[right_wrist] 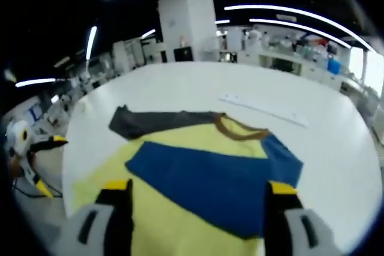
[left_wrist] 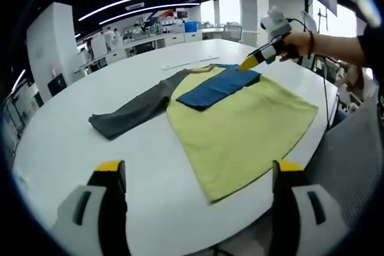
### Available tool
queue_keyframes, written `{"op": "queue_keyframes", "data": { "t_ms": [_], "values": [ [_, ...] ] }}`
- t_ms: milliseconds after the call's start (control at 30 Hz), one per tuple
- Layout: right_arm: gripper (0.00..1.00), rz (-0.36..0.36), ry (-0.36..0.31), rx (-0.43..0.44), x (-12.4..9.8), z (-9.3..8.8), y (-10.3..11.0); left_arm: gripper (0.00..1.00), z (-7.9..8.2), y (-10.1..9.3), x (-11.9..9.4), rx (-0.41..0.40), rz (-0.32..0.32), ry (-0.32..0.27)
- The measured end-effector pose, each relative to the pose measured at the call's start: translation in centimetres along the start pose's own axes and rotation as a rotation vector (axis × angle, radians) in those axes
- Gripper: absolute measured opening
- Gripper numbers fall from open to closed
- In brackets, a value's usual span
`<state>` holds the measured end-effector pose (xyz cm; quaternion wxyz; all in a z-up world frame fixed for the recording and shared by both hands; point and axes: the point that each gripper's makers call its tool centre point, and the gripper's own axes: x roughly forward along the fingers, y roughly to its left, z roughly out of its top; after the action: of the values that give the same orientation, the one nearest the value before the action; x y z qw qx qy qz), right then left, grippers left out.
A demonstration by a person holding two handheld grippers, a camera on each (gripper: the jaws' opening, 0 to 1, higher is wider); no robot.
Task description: Fold the garment on the visible template until the final outline fits inside the template.
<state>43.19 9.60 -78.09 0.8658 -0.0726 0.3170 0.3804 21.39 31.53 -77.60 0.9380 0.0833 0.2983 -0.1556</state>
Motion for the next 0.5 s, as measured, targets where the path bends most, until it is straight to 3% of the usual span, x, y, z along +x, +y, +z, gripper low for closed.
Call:
{"op": "queue_keyframes", "data": {
  "t_ms": [200, 500],
  "values": [
    [0.69, -0.061, -0.009, -0.027, -1.5, -0.7, -3.5, 0.99, 0.2, -0.1, 0.1, 0.008, -0.001, -0.005],
    [0.43, -0.122, -0.002, -0.003, -3.4, -3.0, -6.3, 0.99, 0.4, -0.4, 0.3, 0.013, -0.002, -0.005]
  ]
}}
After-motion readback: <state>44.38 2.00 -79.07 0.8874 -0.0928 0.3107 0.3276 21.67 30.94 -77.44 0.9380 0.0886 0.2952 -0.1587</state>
